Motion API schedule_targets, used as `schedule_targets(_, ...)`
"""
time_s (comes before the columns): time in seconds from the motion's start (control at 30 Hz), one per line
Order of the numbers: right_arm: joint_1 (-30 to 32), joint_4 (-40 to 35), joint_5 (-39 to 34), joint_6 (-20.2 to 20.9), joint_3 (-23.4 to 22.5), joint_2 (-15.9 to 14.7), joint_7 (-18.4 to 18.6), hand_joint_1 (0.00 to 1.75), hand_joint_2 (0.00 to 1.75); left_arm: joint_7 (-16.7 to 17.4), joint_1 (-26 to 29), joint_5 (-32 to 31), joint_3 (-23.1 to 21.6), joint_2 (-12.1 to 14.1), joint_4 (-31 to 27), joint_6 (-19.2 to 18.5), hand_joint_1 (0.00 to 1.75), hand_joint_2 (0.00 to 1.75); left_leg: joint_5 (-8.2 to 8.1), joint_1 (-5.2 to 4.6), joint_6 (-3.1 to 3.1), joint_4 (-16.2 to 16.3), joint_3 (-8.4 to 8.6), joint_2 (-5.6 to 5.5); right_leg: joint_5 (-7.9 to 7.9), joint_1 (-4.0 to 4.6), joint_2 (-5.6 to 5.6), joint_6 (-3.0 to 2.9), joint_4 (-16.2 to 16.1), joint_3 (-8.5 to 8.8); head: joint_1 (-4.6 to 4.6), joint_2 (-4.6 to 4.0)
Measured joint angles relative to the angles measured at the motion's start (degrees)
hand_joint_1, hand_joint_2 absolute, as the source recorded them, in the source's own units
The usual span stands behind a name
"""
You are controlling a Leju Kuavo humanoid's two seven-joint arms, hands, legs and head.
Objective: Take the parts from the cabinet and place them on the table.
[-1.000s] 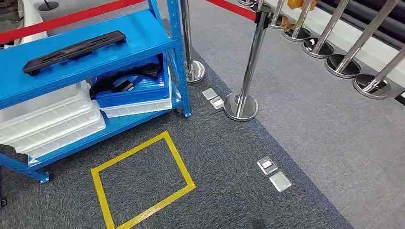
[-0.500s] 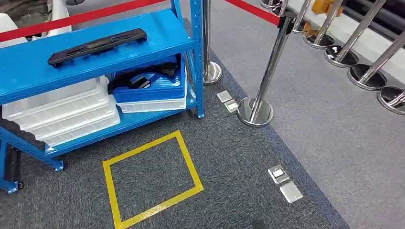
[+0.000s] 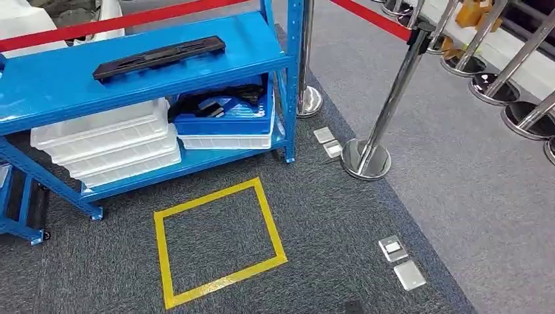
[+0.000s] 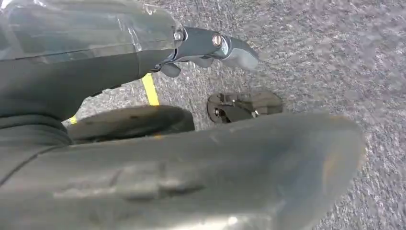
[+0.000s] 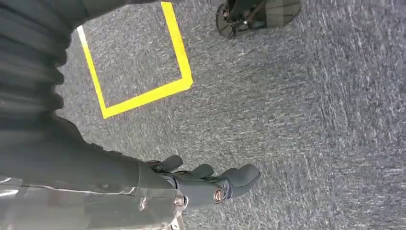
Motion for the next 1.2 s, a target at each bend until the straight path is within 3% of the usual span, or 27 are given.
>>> schedule_targets(0.03, 0.0, 0.0, 0.0, 0.0, 0.1, 0.0, 0.1, 0.0, 1.75, 0.1, 0.0, 0.0, 0.0, 0.0, 0.0, 0.0, 0.0, 0.0, 0.21, -0.01, 0.41, -0.5, 0.16, -0.32, -0.02, 0.16, -0.24, 0.45, -0.2, 0.31, -0.02, 0.0)
schedule_targets(0.07, 0.0, 0.0, 0.0, 0.0, 0.1, 0.0, 0.1, 0.0, 1.75, 0.1, 0.0, 0.0, 0.0, 0.0, -0.1, 0.0, 0.0, 0.0, 0.65, 0.66, 0.95, -1.2, 0.67, -0.48, -0.68, -0.15, 0.52, 0.71, 0.4, 0.4, 0.04, 0.0)
schedule_targets(0.1, -0.1, 0.0, 0.0, 0.0, 0.2, -0.1, 0.1, 0.0, 1.75, 0.2, -0.1, -0.1, 0.0, 0.0, -0.1, 0.0, 0.0, 0.0, 0.72, 0.57, 1.37, -1.5, 0.82, -0.63, -2.1, -0.04, 1.77, 0.7, 2.3, -0.34, 0.22, 0.0)
schedule_targets(0.17, 0.0, 0.0, 0.0, 0.1, 0.3, -0.1, 0.2, 0.0, 1.75, 0.2, -0.2, -0.1, 0.0, 0.0, -0.2, 0.0, 0.0, 0.0, 0.66, 0.46, 1.84, -1.5, 0.82, -0.95, -6.75, 0.07, 2.86, 0.75, 11.0, -4.63, 0.85, 0.0)
schedule_targets(0.2, 0.1, 0.0, 0.0, 0.1, 0.3, -0.1, 0.2, 0.0, 1.75, 0.2, -0.2, -0.1, 0.0, 0.0, -0.2, 0.0, 0.0, 0.0, 0.62, 0.37, 1.9, -1.4, 0.83, -1.24, -8.21, 0.09, 3.02, 0.85, 15.2, -6.78, 0.87, 0.0)
schedule_targets(0.23, 0.2, 0.0, 0.0, 0.1, 0.3, -0.1, 0.3, 0.0, 1.75, 0.3, -0.2, -0.1, 0.0, 0.0, -0.2, 0.0, 0.0, 0.0, 0.56, 0.29, 1.99, -1.4, 0.84, -1.62, -8.36, 0.08, 3.02, 0.91, 17.7, -8.2, 0.89, 0.0)
schedule_targets(0.27, 0.4, 0.0, 0.0, 0.1, 0.4, -0.1, 0.3, 0.0, 1.75, 0.3, -0.2, -0.1, 0.0, 0.0, -0.2, 0.0, 0.0, 0.0, 0.52, 0.28, 2.0, -1.3, 0.92, -2.06, -7.09, 0.08, 3.03, 0.88, 17.1, -8.23, 0.92, 0.0)
schedule_targets(0.3, 0.4, 0.0, 0.0, 0.1, 0.5, -0.1, 0.3, 0.0, 1.75, 0.3, -0.2, -0.1, 0.0, 0.0, -0.2, 0.0, 0.0, 0.0, 0.42, 0.29, 1.94, -1.2, 1.02, -2.58, -4.72, 0.07, 3.06, 0.81, 14.3, -7.12, 0.94, 0.0)
schedule_targets(0.37, 0.3, 0.0, 0.0, 0.2, 0.7, -0.2, 0.3, 0.0, 1.75, 0.3, -0.2, -0.1, 0.0, 0.0, -0.2, 0.0, 0.0, 0.0, 0.04, 0.34, 1.55, -0.9, 1.38, -3.5, 1.09, -0.03, 4.09, 0.44, 3.9, -2.69, 0.94, 0.0)
schedule_targets(0.4, 0.4, 0.0, 0.0, 0.2, 0.7, -0.3, 0.3, 0.0, 1.75, 0.3, -0.2, -0.2, 0.0, 0.0, -0.2, -0.1, 0.0, 0.0, -0.21, 0.31, 1.24, -0.6, 1.28, -3.7, 0.62, -0.05, 5.83, 0.16, 1.6, -1.55, 0.94, 0.0)
schedule_targets(0.43, 0.4, 0.0, 0.0, 0.2, 0.8, -0.3, 0.3, 0.0, 1.75, 0.3, -0.3, -0.2, 0.0, 0.0, -0.2, -0.1, 0.0, 0.0, -0.41, 0.06, 0.87, 0.0, 0.89, -4.24, 0.64, -0.05, 5.95, 0.1, 0.7, -1.48, 0.72, 0.0)
schedule_targets(0.53, 0.3, 0.0, 0.0, 0.4, 0.9, -0.4, 0.4, 0.0, 1.75, 0.3, -0.3, -0.5, 0.0, 0.0, -0.2, -0.2, 0.0, 0.0, -0.1, 0.48, -0.18, -0.5, 0.79, -5.05, 0.73, 0.4, 5.1, -0.68, 0.7, -1.48, 0.68, 0.0)
schedule_targets(0.57, 0.3, 0.0, 0.1, 0.5, 0.9, -0.3, 0.4, 0.0, 1.75, 0.3, -0.4, -0.5, 0.0, 0.0, -0.2, -0.2, 0.0, 0.0, -0.46, 0.53, -0.48, -0.2, 0.8, -5.26, 1.08, -0.17, 4.47, -1.2, 0.1, -1.25, 0.79, 0.0)
schedule_targets(0.6, 0.3, 0.0, 0.2, 0.5, 1.0, -0.4, 0.4, 0.0, 1.75, 0.3, -0.4, -0.5, 0.0, 0.0, -0.2, -0.2, 0.0, 0.0, -1.5, 0.37, -0.82, 1.3, 0.33, -3.8, 1.16, -0.13, 4.12, -1.37, -0.1, -1.15, 0.57, 0.0)
schedule_targets(0.63, 0.3, 0.0, 0.2, 0.6, 1.1, -0.4, 0.4, 0.0, 1.75, 0.3, -0.5, -0.5, 0.0, 0.0, -0.2, -0.3, 0.0, 0.0, -3.55, 0.45, -1.18, 4.6, -1.32, -2.77, 1.13, -0.15, 3.66, -1.54, -0.1, -1.15, -0.13, 0.0)
schedule_targets(0.7, 0.4, 0.0, 0.2, 0.6, 1.3, -0.4, 0.5, 0.0, 1.75, 0.3, -0.6, -0.5, 0.0, 0.0, -0.2, -0.3, 0.0, 0.0, -7.37, 0.77, -1.74, 13.5, -5.64, -1.93, 1.0, -0.05, 2.55, -1.72, -0.1, -1.11, -0.13, 0.0)
schedule_targets(0.73, 0.4, 0.0, 0.2, 0.6, 1.3, -0.5, 0.5, 0.0, 1.75, 0.3, -0.5, -0.5, 0.0, 0.0, -0.2, -0.3, 0.0, 0.0, -8.09, 0.88, -1.9, 16.6, -7.26, -1.77, 0.91, -0.04, 2.1, -1.73, 0.0, -1.1, -0.13, 0.0)
schedule_targets(0.77, 0.4, 0.0, 0.2, 0.6, 1.3, -0.5, 0.6, 0.0, 1.75, 0.3, -0.4, -0.5, 0.0, 0.0, -0.2, -0.3, 0.0, 0.0, -7.44, 0.99, -1.95, 17.0, -7.57, -1.65, 0.83, -0.05, 1.68, -1.71, 0.0, -1.02, -0.13, 0.0)
schedule_targets(0.8, 0.4, 0.0, 0.2, 0.6, 1.3, -0.5, 0.6, 0.0, 1.75, 0.3, -0.4, -0.5, 0.0, 0.0, -0.2, -0.3, 0.0, 0.0, -5.71, 1.06, -1.93, 14.8, -6.59, -1.51, 0.7, -0.08, 1.34, -1.64, 0.0, -0.87, -0.17, 0.0)
schedule_targets(0.87, 0.4, 0.0, 0.2, 0.7, 1.5, -0.5, 0.6, 0.0, 1.75, 0.3, -0.5, -0.5, 0.0, 0.0, -0.2, -0.3, 0.0, 0.0, -0.38, 1.16, -1.75, 5.2, -1.9, -0.64, 0.35, -0.2, 0.67, -1.31, 0.0, -0.25, -0.15, 0.0)
schedule_targets(0.9, 0.4, 0.0, 0.2, 0.7, 1.6, -0.5, 0.6, 0.0, 1.75, 0.3, -0.5, -0.5, 0.0, 0.0, -0.2, -0.3, 0.0, 0.0, 0.91, 1.13, -1.52, 0.5, 0.11, 1.14, 0.13, -0.08, 0.43, -1.01, 0.0, 0.0, -0.17, 0.0)
schedule_targets(0.93, 0.3, 0.0, 0.2, 0.7, 1.6, -0.5, 0.6, 0.0, 1.75, 0.3, -0.7, -0.5, 0.0, 0.0, -0.3, -0.3, 0.0, 0.0, 0.2, 0.51, -1.25, -0.4, 0.43, 1.74, -0.14, 0.28, 0.25, -0.62, 0.1, 0.04, -0.26, 0.0)
schedule_targets(1.03, 0.2, 0.0, 0.2, 0.7, 1.7, -0.5, 0.6, 0.0, 1.75, 0.3, -0.6, -0.5, 0.0, 0.0, -0.3, -0.3, 0.0, 0.0, 0.15, 0.15, -0.06, -0.3, 0.09, 0.58, -0.04, 0.19, -0.6, 0.25, -0.6, 0.53, 0.17, 0.0)
schedule_targets(1.07, 0.2, 0.0, 0.2, 0.7, 1.7, -0.5, 0.6, 0.0, 1.75, 0.3, -0.6, -0.5, 0.0, 0.0, -0.3, -0.3, 0.0, 0.0, 0.56, 0.67, 0.64, -1.1, 0.55, 0.15, -0.39, 0.04, -0.48, 0.74, -0.5, 0.77, 0.13, 0.0)
schedule_targets(1.1, 0.2, 0.0, 0.2, 0.7, 1.8, -0.5, 0.6, 0.0, 1.75, 0.3, -0.7, -0.6, 0.0, 0.0, -0.3, -0.3, 0.0, 0.0, 0.72, 0.74, 0.92, -1.5, 0.84, 0.07, -1.22, -0.07, 0.97, 0.89, 0.6, 0.6, 0.4, 0.0)
schedule_targets(1.13, 0.1, 0.0, 0.2, 0.7, 1.8, -0.5, 0.6, 0.0, 1.75, 0.3, -0.8, -0.6, 0.0, 0.0, -0.3, -0.3, 0.0, 0.0, 0.75, 0.76, 1.37, -1.5, 0.87, -0.1, -3.31, -0.03, 2.0, 0.8, 3.6, -0.88, 0.61, 0.0)
schedule_targets(1.2, 0.2, 0.0, 0.0, 1.0, 1.8, -0.5, 0.9, 0.0, 1.75, 0.3, -0.8, -0.6, 0.0, 0.0, -0.3, -0.3, 0.0, 0.0, 0.63, 0.56, 1.77, -1.5, 0.9, -0.67, -7.64, 0.09, 2.83, 0.74, 12.8, -5.49, 1.16, 0.0)
